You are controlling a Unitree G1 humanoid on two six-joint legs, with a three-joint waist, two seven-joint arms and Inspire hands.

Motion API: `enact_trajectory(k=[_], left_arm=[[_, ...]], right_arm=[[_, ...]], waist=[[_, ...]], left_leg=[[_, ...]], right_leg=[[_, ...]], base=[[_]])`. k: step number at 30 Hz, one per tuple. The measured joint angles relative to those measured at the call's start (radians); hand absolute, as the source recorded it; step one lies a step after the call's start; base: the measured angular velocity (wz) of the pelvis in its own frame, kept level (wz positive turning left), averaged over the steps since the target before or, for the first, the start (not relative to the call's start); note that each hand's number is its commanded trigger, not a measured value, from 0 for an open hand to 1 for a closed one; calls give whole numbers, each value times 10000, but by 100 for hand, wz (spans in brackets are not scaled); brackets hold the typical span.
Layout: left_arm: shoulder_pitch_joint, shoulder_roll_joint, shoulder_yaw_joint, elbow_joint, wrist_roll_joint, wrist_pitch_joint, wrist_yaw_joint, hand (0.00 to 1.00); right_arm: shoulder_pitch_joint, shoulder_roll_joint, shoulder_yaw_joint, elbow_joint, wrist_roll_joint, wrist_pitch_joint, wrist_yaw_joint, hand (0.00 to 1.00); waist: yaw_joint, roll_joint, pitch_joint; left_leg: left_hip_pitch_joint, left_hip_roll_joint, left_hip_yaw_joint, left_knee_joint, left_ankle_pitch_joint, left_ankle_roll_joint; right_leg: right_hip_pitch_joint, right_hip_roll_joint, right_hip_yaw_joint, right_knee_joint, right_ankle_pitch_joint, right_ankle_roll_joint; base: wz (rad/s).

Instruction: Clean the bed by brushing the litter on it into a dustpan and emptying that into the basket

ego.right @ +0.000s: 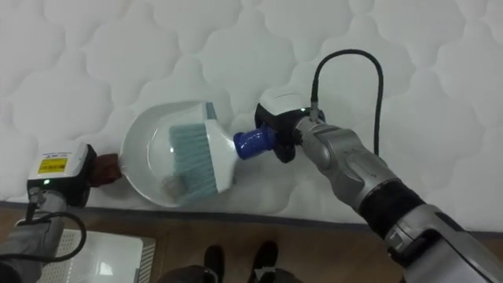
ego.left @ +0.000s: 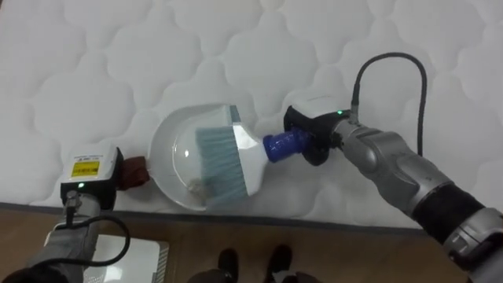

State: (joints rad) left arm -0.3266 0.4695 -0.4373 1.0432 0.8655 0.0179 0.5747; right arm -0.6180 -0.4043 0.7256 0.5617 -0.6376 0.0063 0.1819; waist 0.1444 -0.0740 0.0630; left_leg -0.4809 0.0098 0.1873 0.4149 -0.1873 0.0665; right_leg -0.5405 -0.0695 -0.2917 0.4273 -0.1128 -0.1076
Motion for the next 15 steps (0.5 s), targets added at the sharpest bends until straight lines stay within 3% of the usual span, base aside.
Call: enact_trajectory(k=[8, 15], left_arm=[[138, -20, -6, 160, -10, -5, -16, 100], [134, -44, 4, 182, -31, -6, -216, 100]], right_arm=[[206, 0, 7, 5, -8, -183, 196, 100], [206, -4, 8, 28, -243, -388, 194, 100]], waist=[[-36, -88, -66], [-41, -89, -67]], left_leg=[[3, -79, -12, -5, 50, 77], [-16, -84, -5, -24, 52, 81]], right_leg=[[35, -123, -109, 44, -65, 33], [28, -132, -114, 33, -77, 55]], base=[[5], [0]])
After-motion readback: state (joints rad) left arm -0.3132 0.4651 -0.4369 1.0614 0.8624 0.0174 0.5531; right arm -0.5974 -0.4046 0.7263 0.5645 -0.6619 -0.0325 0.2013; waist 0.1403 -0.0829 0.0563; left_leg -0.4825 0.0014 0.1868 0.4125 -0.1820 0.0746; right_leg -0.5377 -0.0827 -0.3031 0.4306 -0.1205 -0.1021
